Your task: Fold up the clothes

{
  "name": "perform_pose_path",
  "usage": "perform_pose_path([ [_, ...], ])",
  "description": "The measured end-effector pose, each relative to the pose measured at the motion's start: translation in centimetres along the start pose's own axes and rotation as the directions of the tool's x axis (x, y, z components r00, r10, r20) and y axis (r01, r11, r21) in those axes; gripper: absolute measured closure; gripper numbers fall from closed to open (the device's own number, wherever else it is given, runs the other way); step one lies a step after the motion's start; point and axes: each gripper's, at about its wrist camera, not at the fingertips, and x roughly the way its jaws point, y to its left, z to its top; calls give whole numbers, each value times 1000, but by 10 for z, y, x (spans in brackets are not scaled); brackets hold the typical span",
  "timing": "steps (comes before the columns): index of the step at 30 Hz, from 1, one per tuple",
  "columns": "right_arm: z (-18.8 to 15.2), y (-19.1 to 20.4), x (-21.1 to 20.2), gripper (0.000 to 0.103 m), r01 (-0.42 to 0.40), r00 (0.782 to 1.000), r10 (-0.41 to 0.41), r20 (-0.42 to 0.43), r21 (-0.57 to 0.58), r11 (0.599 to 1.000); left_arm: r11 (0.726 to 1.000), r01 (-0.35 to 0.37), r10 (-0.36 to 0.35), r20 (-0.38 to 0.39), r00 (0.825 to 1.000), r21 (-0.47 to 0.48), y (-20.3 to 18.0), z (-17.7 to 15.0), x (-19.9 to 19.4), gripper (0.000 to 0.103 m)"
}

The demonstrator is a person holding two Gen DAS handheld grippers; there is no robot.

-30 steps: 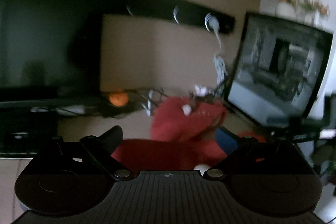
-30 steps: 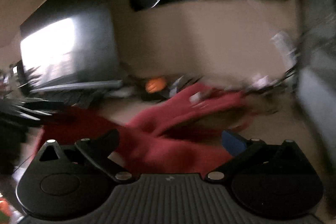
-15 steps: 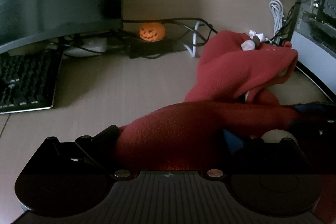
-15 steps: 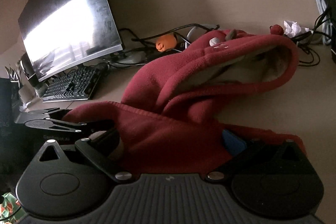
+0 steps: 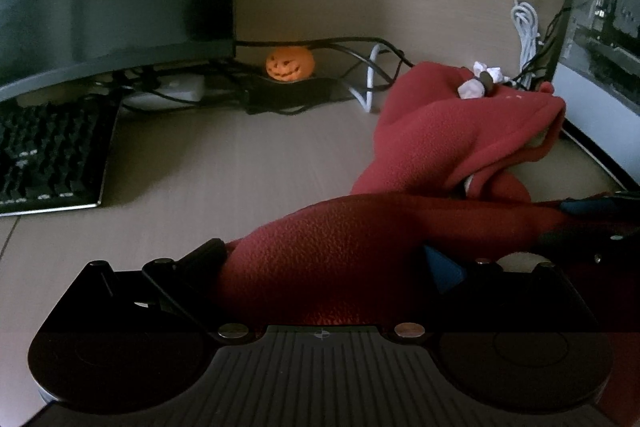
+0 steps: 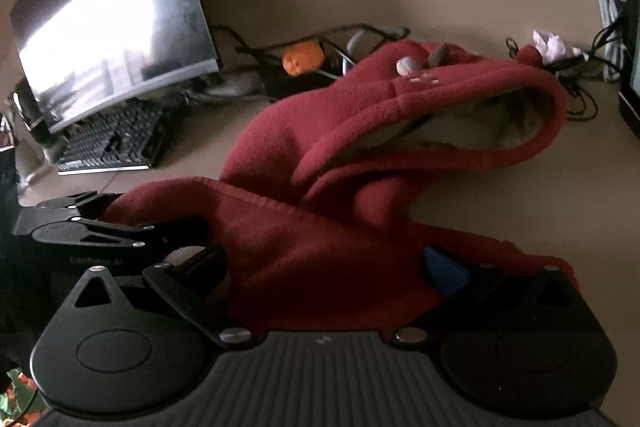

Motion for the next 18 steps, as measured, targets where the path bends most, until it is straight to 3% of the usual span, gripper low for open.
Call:
perform_pose_path([
  [2, 5, 0, 1, 0, 4, 1000, -4, -20, 15, 1000, 1000, 4, -4, -1, 1000, -2, 1, 0, 0, 0],
  [5, 8, 8, -15, 0, 41, 999, -42, 19, 50, 998, 1000, 3, -3, 5, 1000, -1, 1, -1, -1, 0],
  [8, 0, 27, -37, 0, 68, 995, -65, 79, -34, 997, 1000, 8, -8, 8, 1000, -1, 2, -1, -2, 0],
  [13, -34, 46, -13, 0, 150, 988, -152, 7, -200, 968, 1000, 26, -26, 4, 1000, -14, 5, -1, -1, 0],
  [18, -47, 50, -8, 0, 187, 981, -173, 87, -204, 961, 999, 5, -5, 8, 1000, -37, -5, -4, -3, 0],
])
